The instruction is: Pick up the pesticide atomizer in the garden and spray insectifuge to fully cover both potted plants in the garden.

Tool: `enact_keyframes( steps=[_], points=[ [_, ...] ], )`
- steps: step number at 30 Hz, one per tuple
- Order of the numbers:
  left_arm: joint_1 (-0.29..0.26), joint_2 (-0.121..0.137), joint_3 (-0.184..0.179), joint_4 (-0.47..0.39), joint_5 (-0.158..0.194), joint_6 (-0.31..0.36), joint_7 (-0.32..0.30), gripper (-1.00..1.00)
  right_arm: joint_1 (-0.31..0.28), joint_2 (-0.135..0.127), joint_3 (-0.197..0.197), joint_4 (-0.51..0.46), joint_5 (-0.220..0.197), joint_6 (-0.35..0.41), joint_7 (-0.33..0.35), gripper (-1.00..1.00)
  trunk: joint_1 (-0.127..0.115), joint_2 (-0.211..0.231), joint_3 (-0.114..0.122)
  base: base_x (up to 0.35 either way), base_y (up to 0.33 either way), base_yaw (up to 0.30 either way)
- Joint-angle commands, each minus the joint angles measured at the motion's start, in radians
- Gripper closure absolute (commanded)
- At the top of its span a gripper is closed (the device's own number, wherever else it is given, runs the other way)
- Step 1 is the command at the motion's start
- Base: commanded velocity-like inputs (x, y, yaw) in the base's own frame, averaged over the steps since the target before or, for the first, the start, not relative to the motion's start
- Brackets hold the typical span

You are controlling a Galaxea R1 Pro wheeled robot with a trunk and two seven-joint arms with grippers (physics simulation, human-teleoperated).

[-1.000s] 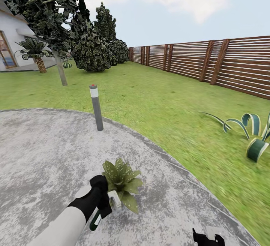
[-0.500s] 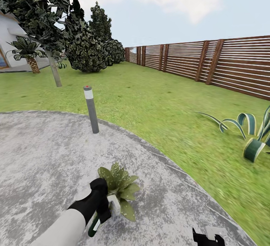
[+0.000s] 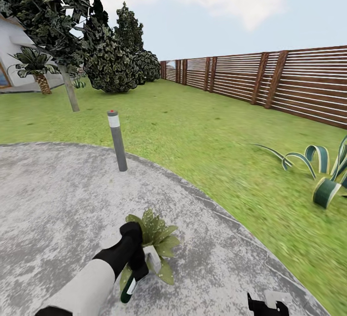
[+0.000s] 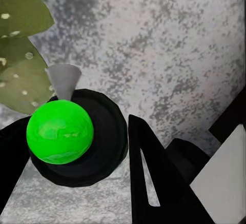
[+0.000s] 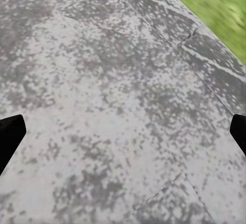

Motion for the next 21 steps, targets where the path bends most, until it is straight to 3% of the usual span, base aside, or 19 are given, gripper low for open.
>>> enact_keyframes(
  steps=[1,4,6,10,12,21],
  points=[
    [-0.008,-0.001,-0.002,-0.001,-0.005,0.009,-0.012,1.0,-0.001,0.0,0.005,0.001,-0.009,-0.003,0.001,-1.0,0.0,0.0,-0.001,0.0,0.0,0.0],
    [-0.035,-0.002,-0.003,-0.002,-0.005,0.009,-0.021,1.0,-0.001,0.0,0.005,0.001,-0.009,-0.003,0.001,-1.0,0.0,0.0,-0.001,0.0,0.0,0.0],
    [-0.059,-0.011,-0.004,-0.001,-0.011,0.009,-0.064,1.0,-0.001,0.0,0.005,0.001,-0.009,-0.003,0.001,-1.0,0.0,0.0,-0.001,0.0,0.0,0.0],
    [-0.071,-0.014,-0.001,-0.001,-0.12,0.01,-0.156,1.0,-0.001,0.0,0.005,0.001,-0.009,-0.003,0.001,-1.0,0.0,0.0,-0.001,0.0,0.0,0.0],
    [-0.066,-0.013,0.001,-0.001,-0.141,0.01,-0.172,1.0,-0.001,0.0,0.005,0.0,-0.009,-0.003,0.001,-1.0,0.0,0.0,-0.001,0.0,0.0,0.0],
    [-0.059,-0.008,0.002,0.009,-0.139,0.001,-0.178,1.0,-0.001,0.0,0.005,0.001,-0.009,-0.003,0.001,-1.0,0.0,0.0,-0.001,0.0,0.0,0.0]
  ],
)
